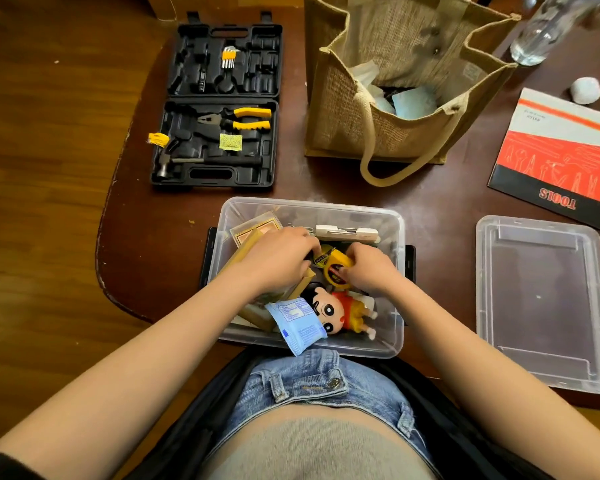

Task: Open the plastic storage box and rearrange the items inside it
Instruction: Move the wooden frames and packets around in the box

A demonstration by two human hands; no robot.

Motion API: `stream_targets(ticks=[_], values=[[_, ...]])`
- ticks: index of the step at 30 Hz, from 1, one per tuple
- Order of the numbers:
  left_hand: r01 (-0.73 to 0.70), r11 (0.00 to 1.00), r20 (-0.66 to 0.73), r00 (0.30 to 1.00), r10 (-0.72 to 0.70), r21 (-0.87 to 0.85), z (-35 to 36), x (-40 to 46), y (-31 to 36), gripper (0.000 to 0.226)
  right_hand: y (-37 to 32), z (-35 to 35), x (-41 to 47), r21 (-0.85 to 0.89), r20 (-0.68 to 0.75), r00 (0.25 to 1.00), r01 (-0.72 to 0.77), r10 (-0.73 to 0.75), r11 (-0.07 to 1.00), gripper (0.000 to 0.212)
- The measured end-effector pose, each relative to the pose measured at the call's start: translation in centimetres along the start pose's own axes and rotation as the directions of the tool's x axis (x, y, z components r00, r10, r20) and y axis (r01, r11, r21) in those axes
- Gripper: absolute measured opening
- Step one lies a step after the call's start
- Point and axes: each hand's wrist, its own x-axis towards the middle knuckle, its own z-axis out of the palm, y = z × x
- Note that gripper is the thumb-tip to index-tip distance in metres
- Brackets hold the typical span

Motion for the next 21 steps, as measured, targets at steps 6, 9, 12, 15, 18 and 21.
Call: stream_targets(ticks=[6, 9, 12, 15, 18, 21], values=[[-0.063, 0.997, 0.053, 0.997, 0.065, -0.036, 0.9, 0.2, 0.9, 0.035, -1.2, 0.1, -1.9, 0.61, 0.307, 0.952, -0.209, 0.014, 0.765, 0.01], [-0.119, 0.993, 0.195, 0.974, 0.115, 0.005, 1.5, 0.9, 1.7, 0.029, -1.4, 0.9, -2.9, 0.512, 0.309, 0.951, -0.146, -0.023, 0.847, 0.014], [-0.172, 0.964, 0.345, 0.934, 0.093, 0.205, 2.3, 1.5, 2.2, 0.023, -1.2, 1.6, -3.3, 0.259, 0.279, 0.958, -0.004, -0.071, 0.966, 0.022], [-0.239, 0.9, 0.392, 0.916, 0.084, 0.365, 3.0, 1.8, 2.3, 0.02, -0.7, 0.8, -2.3, 0.102, 0.205, 0.978, 0.015, -0.036, 0.995, 0.025], [-0.269, 0.874, 0.394, 0.914, 0.098, 0.406, 3.4, 2.0, 2.2, 0.024, -0.2, 0.1, -0.5, -0.166, 0.07, 0.997, -0.002, 0.014, 0.986, 0.012], [-0.255, 0.887, 0.395, 0.914, 0.091, 0.384, 3.5, 2.2, 2.2, 0.026, -0.6, 0.6, 0.6, -0.339, -0.012, 1.0, -0.014, 0.011, 0.941, 0.021]])
